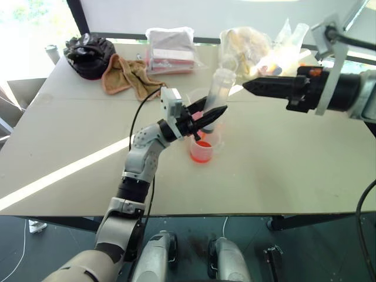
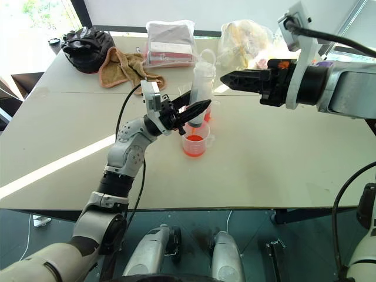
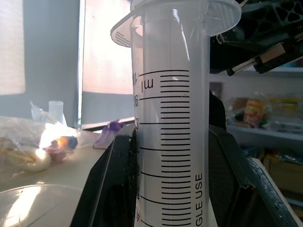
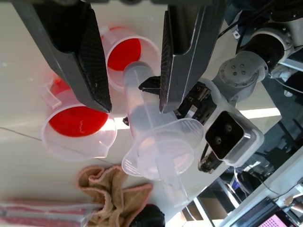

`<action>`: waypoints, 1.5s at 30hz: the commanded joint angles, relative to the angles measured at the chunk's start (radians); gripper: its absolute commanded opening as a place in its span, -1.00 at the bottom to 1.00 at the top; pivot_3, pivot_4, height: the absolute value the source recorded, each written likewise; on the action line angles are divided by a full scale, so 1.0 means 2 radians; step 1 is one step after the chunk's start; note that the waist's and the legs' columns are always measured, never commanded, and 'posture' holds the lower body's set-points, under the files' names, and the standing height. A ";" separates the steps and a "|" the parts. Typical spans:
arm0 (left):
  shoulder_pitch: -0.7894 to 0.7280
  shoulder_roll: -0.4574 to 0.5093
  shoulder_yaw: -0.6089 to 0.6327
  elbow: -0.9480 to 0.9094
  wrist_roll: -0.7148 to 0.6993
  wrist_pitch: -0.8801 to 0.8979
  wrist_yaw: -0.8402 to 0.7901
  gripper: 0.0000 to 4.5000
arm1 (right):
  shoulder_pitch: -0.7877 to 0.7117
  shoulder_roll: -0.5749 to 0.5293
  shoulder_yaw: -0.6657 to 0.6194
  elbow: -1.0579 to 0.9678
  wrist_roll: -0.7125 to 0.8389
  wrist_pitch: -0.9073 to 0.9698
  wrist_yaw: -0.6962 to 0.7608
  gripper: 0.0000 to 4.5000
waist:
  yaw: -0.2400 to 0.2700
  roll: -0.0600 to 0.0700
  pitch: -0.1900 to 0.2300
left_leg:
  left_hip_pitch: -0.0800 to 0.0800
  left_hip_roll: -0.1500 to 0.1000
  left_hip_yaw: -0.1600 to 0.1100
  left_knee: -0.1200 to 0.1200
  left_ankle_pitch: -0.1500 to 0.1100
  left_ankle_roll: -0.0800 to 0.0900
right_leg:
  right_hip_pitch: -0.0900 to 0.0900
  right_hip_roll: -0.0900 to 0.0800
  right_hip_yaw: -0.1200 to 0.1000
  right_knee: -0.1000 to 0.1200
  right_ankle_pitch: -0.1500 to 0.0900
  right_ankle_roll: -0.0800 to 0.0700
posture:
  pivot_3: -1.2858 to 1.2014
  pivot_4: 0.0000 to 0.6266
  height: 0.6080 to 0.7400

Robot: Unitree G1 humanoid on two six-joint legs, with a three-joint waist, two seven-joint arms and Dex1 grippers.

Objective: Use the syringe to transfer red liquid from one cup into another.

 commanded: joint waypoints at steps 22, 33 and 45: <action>-0.140 0.089 0.238 0.017 -0.257 0.572 0.499 -0.39 | 0.011 0.061 -0.010 0.016 -0.082 0.007 0.003 -0.28 | 0.002 0.000 0.000 | 0.000 0.000 0.000 0.001 0.002 -0.003 | 0.001 0.002 0.000 0.000 0.001 0.001 | 0.03 -0.52 1.00; -0.138 0.071 0.243 0.046 -0.193 0.663 0.599 -0.39 | 0.003 0.077 -0.016 0.017 -0.107 0.019 0.006 -0.28 | 0.000 0.000 0.000 | 0.000 -0.001 0.000 0.000 0.002 -0.003 | 0.001 0.002 0.000 0.000 0.001 0.002 | 0.03 -0.52 1.00; -0.117 0.089 0.205 0.028 -0.132 0.679 0.553 0.97 | 0.018 0.072 -0.023 -0.004 -0.096 0.021 -0.003 -0.26 | 0.000 0.000 0.000 | 0.001 -0.001 0.000 0.000 0.001 -0.005 | 0.001 0.001 0.000 0.000 0.001 0.002 | 0.03 -0.52 1.00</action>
